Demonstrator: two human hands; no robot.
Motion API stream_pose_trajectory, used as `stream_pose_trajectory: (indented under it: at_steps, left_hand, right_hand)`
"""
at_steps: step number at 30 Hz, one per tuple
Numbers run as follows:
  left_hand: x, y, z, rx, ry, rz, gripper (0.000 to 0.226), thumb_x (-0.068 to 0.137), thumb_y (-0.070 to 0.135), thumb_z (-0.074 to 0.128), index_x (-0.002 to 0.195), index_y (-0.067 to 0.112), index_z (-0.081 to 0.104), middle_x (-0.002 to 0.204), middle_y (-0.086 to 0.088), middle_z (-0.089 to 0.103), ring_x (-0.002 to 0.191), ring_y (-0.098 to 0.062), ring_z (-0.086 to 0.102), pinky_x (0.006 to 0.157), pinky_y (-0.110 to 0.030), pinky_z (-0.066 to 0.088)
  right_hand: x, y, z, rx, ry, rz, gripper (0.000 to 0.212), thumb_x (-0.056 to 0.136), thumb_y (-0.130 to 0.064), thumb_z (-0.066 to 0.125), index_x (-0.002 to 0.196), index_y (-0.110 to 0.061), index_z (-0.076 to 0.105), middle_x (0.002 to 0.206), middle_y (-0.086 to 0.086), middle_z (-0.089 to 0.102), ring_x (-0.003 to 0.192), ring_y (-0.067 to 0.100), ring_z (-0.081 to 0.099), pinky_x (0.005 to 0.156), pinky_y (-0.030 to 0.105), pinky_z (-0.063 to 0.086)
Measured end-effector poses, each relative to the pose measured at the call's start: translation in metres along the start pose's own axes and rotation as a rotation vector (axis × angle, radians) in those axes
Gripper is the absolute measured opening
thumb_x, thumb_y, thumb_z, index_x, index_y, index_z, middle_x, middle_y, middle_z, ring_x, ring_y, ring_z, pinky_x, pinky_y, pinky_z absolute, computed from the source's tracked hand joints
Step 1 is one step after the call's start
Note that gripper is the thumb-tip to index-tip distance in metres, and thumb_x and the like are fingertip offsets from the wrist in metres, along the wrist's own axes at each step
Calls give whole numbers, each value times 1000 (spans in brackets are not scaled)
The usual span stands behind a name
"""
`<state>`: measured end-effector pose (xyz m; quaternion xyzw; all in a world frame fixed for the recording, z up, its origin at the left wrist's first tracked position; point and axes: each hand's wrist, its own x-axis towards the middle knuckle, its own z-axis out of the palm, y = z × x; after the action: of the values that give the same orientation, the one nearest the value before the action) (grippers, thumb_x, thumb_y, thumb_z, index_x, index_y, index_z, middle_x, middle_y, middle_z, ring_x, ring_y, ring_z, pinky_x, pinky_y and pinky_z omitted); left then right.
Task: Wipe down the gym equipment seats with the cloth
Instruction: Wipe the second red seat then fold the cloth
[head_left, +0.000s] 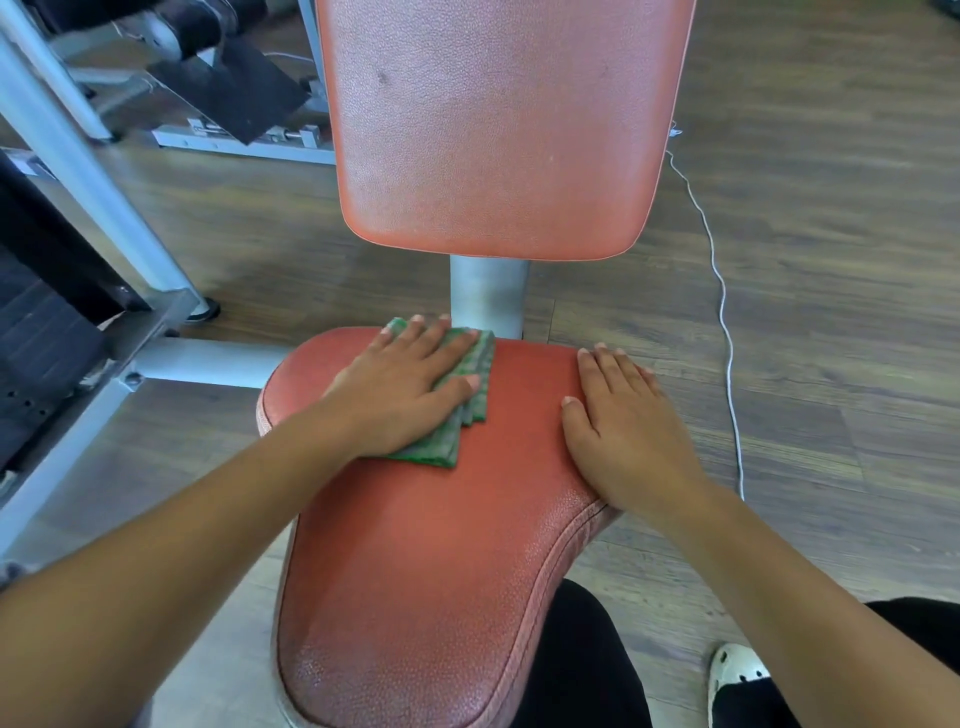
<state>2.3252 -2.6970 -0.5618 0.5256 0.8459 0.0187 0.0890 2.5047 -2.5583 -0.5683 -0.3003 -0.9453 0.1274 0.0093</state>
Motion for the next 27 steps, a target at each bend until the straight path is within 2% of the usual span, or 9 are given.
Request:
stream_pose_trajectory:
  at_steps: [4, 7, 9, 11, 15, 20, 24, 27]
  left_hand:
    - [3, -23, -3, -41, -39, 8, 90, 67, 72, -5, 150, 39, 6, 160, 6, 2, 147, -14, -1, 116, -32, -4]
    - [11, -64, -5, -117, 19, -203, 91, 68, 75, 4, 149, 37, 22, 158, 1, 21, 145, -20, 16, 117, -40, 11]
    - [15, -72, -5, -153, 40, -352, 73, 81, 71, 16, 144, 38, 35, 151, 0, 37, 138, -25, 31, 112, -43, 26]
    - [22, -62, -4, -73, 37, -414, 55, 94, 59, 23, 139, 34, 42, 143, -4, 45, 130, -30, 40, 103, -44, 33]
    - [39, -18, -8, 45, 43, -269, 50, 97, 51, 24, 133, 24, 48, 135, -10, 50, 124, -31, 43, 99, -40, 33]
    - [55, 20, -2, 54, 17, -100, 51, 97, 51, 23, 138, 27, 41, 132, -11, 51, 124, -30, 42, 99, -42, 32]
    - [46, 2, 1, -17, 24, -28, 59, 94, 58, 19, 144, 32, 34, 140, -5, 47, 129, -27, 40, 105, -41, 30]
    - [26, -33, 0, -22, 60, -108, 79, 78, 68, 8, 145, 35, 33, 146, 0, 43, 134, -24, 37, 110, -43, 27]
  right_hand:
    - [-1, 1, 0, 8, 0, -6, 76, 84, -43, 7, 153, -12, 12, 161, 6, 9, 148, 16, 3, 118, 32, -4]
    - [-1, 1, 0, 7, 2, -11, 76, 84, -43, 7, 153, -12, 12, 161, 6, 9, 148, 16, 4, 118, 32, -4]
    - [0, 1, 1, 7, 13, -6, 76, 84, -43, 8, 153, -12, 13, 161, 7, 10, 148, 17, 4, 120, 33, -3]
    - [0, 1, 1, 3, 22, -3, 76, 84, -43, 8, 153, -11, 14, 161, 7, 11, 148, 17, 6, 120, 34, -1]
    - [1, 0, 1, 8, 21, -1, 76, 83, -42, 8, 153, -11, 14, 161, 7, 12, 148, 18, 6, 120, 34, -1]
    - [2, 1, 2, 24, 26, -7, 77, 83, -43, 9, 152, -11, 16, 160, 6, 14, 147, 17, 8, 120, 34, 0]
    - [0, 4, 0, 51, 18, -19, 75, 84, -44, 10, 152, -12, 16, 160, 6, 14, 147, 16, 7, 117, 30, -3]
    - [0, 5, 0, 42, 10, -21, 70, 90, -43, 13, 152, -12, 17, 160, 6, 14, 147, 17, 7, 117, 29, -3]
